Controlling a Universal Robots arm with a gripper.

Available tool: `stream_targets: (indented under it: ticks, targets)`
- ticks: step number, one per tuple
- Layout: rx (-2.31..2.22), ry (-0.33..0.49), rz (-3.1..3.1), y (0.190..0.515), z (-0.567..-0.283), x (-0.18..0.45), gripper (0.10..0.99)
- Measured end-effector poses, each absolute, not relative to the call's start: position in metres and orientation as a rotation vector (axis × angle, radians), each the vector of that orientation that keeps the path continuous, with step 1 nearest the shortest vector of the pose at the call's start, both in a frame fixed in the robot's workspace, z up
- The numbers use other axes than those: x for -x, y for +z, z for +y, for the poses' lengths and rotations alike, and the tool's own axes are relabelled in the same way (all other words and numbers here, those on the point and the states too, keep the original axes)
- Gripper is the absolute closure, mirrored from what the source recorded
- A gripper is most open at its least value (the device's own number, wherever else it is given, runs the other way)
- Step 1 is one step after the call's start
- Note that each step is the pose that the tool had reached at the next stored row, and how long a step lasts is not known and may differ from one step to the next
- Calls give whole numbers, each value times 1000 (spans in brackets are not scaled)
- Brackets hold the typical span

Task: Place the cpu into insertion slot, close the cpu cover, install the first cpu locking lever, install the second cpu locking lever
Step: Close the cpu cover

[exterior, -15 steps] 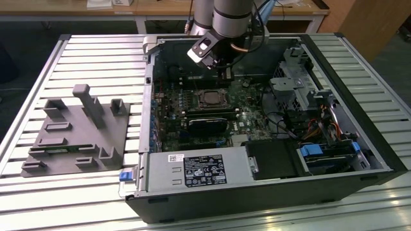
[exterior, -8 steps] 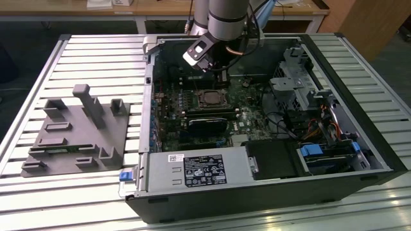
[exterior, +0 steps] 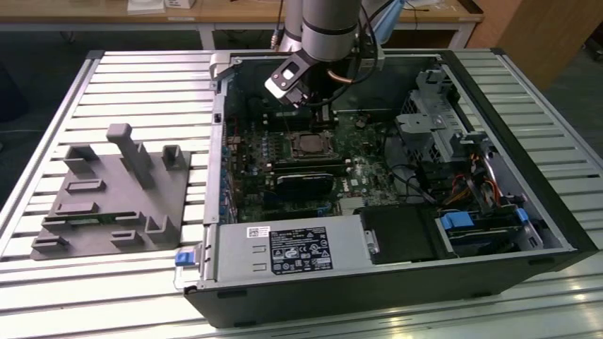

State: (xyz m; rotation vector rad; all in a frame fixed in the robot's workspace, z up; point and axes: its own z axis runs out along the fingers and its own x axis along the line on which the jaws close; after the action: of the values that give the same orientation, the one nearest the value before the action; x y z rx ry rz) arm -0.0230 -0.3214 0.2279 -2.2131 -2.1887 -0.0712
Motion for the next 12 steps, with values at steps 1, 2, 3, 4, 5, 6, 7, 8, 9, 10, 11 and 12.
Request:
stream_targets:
  ticks: [1, 2, 3, 4, 5, 6, 7, 8, 9, 10, 11, 12]
  targets:
    - [2213, -71, -2189, 228, -321, 23, 980]
    - [2213, -71, -2189, 228, -321, 23, 980]
    - [2213, -71, -2189, 228, -321, 23, 980]
    - [2213, -71, -2189, 228, -321, 23, 980]
    - [2213, -71, -2189, 228, -321, 23, 980]
    - [2213, -71, -2189, 228, -321, 23, 980]
    - [2213, -71, -2189, 228, -321, 23, 980]
    - [2213, -71, -2189, 228, -321, 23, 980]
    - [2213, -71, -2189, 228, -321, 23, 980]
    - [2211, -71, -2191, 228, -321, 23, 980]
    - [2206, -71, -2195, 228, -321, 23, 980]
    - [2198, -71, -2204, 228, -321, 23, 980]
